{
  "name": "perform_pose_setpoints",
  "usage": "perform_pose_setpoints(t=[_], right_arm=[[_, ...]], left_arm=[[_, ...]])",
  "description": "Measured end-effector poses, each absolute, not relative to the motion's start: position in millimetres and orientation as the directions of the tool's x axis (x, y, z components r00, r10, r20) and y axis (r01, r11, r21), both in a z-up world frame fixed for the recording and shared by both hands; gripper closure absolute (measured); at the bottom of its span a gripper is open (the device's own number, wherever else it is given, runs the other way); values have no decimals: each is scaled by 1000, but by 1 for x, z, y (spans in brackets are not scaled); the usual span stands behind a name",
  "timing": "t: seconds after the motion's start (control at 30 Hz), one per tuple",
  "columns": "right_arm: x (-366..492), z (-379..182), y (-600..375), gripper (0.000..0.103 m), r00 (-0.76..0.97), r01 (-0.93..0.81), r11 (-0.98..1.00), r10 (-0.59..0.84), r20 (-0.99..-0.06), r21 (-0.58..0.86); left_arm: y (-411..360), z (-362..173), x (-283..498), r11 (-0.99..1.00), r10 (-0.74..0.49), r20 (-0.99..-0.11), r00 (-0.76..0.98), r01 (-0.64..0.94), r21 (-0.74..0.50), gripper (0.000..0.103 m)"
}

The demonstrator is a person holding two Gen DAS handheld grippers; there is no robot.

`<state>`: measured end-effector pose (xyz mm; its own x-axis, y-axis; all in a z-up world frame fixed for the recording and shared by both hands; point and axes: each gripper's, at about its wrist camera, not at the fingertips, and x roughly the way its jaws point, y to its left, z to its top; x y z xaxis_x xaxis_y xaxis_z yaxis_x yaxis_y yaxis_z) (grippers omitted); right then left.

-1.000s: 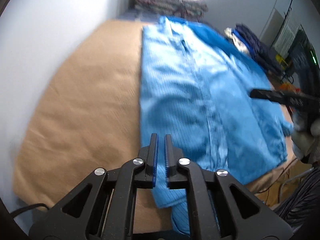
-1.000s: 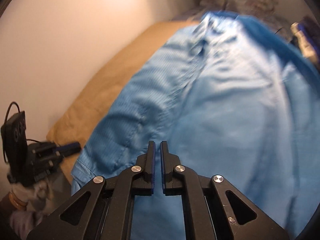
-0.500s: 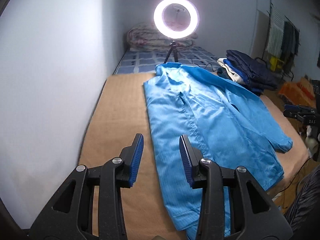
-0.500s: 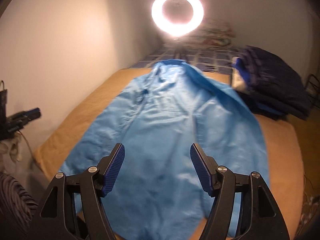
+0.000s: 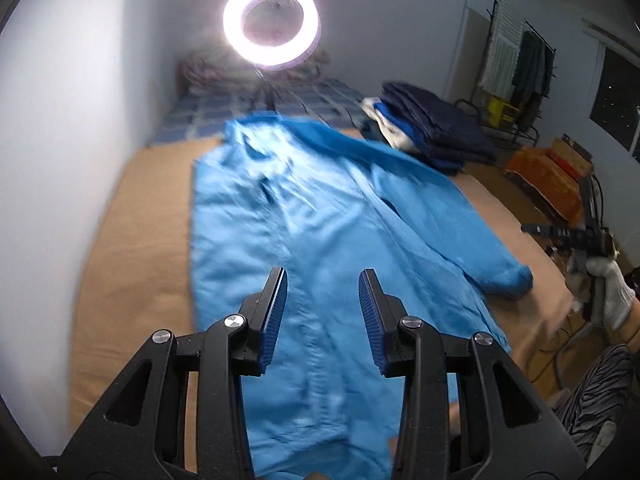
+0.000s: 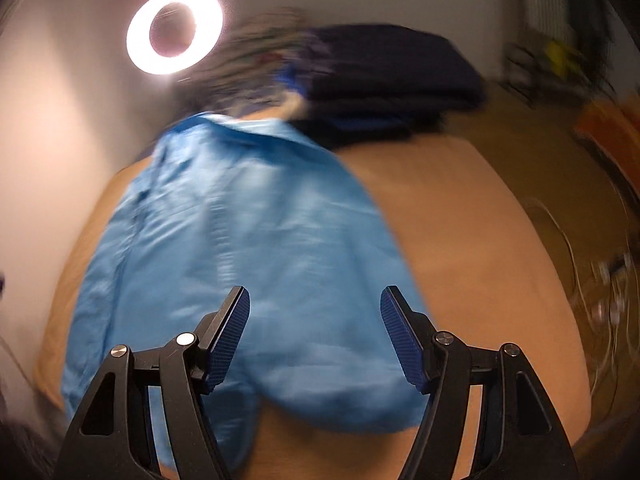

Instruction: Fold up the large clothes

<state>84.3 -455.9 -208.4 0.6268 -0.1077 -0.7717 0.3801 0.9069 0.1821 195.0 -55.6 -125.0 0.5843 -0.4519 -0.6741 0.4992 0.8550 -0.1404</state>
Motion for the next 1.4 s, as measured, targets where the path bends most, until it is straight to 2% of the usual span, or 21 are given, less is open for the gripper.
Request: perform_pose_setpoints(t=[0.13, 0.33, 0.5, 0.67, 0.7, 0.8, 0.87, 1.1, 1.4], right_arm=[[69, -231, -497, 35, 605, 478, 838, -94, -791, 265], [56, -264, -525, 35, 588, 523, 788, -56, -807, 326], [65, -276, -542, 35, 598, 524, 760, -7, -802, 384], [81, -286, -536, 36, 587, 491, 787, 18, -809, 373], [86, -286, -532, 39, 582, 482, 798, 18, -813, 362], [96, -287, -521, 63, 555, 455, 834, 8, -832, 311], [100, -288, -517, 99, 546, 435, 846, 24, -837, 309], [99, -265, -503, 103, 590, 406, 868, -10, -808, 286], [85, -190, -434, 103, 721, 243, 954, -57, -691, 175]], left_arm=[[-75, -154, 195, 831, -476, -720, 504, 526, -181, 66], [-88, -185, 204, 817, -513, -753, 413, 505, -279, 66], [-91, -193, 208, 826, -498, -764, 411, 491, -275, 66], [-97, -200, 208, 832, -473, -779, 413, 499, -241, 66], [-98, -201, 208, 833, -469, -781, 413, 501, -235, 66], [-99, -202, 207, 833, -462, -783, 416, 505, -224, 66], [-97, -201, 208, 835, -461, -781, 421, 505, -220, 66], [-87, -197, 214, 845, -466, -768, 440, 480, -237, 66], [-78, -189, 222, 851, -484, -744, 461, 447, -277, 66]])
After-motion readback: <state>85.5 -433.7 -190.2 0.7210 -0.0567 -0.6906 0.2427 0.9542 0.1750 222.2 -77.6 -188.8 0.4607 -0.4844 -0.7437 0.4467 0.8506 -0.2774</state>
